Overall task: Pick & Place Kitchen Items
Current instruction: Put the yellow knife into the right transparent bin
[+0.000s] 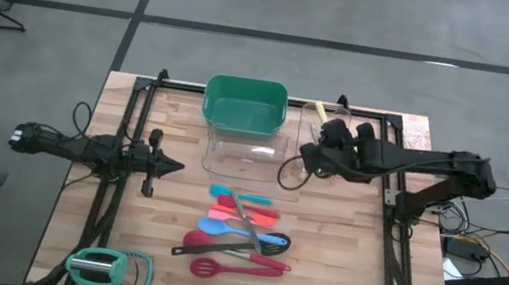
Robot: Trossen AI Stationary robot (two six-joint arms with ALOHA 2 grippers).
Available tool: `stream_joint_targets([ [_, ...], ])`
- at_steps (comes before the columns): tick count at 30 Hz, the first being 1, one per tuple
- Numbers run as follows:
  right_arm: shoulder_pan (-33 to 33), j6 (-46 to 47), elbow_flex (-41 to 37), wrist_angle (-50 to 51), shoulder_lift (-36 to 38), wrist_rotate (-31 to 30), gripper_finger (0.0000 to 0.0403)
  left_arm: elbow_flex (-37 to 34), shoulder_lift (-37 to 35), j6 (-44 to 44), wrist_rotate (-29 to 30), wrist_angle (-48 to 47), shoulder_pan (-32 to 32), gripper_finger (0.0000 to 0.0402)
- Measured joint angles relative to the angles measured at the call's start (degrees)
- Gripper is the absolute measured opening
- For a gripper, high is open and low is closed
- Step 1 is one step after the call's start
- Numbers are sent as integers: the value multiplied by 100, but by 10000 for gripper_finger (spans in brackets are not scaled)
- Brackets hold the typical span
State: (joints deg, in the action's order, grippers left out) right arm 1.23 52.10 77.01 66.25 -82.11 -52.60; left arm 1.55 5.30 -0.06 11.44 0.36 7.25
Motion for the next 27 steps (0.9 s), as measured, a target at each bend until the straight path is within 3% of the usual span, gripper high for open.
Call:
stream_joint_targets([
  [8, -787, -1387, -1304, -1976, 142, 444, 52, -1, 0, -1, 0, 0, 0, 10],
  [13, -1308, -1885, -2048, -3111, 138, 1160, 48, -1, 0, 0, 0, 0, 0, 10],
  [20, -1825, -1945, -2840, -4168, 136, 1669, 58, 0, 0, 0, 0, 0, 0, 10],
  [27, -1908, -1927, -3291, -4460, 136, 1867, 50, 0, -2, 1, 0, 0, 0, 10],
])
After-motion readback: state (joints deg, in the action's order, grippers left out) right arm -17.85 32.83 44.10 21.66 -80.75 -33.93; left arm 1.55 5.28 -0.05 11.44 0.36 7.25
